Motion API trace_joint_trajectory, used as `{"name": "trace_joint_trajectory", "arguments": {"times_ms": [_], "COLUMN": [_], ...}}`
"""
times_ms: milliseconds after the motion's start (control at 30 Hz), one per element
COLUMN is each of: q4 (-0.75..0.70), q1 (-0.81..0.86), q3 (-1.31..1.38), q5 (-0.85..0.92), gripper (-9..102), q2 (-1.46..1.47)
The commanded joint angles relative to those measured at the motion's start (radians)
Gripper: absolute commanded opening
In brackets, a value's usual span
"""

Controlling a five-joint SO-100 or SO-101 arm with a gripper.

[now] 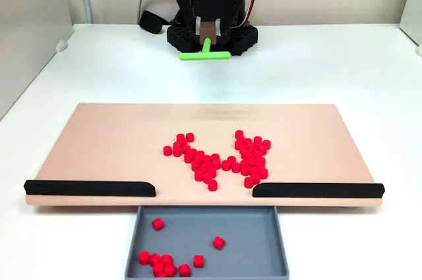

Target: Push granules from right to the grey container

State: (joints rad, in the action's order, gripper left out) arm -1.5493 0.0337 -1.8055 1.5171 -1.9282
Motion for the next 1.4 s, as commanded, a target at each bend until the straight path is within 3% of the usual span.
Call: {"name": "trace_joint_trajectory", "arguments": {"times_ms": [0, 1367], "q4": [-0.008, 0.005], "q1": [-0.012, 0.0], "q3": [-0.002, 0.0], "q5": [0.0, 0.031], "gripper": [0, 0], "q2": [-0.052, -0.02]}}
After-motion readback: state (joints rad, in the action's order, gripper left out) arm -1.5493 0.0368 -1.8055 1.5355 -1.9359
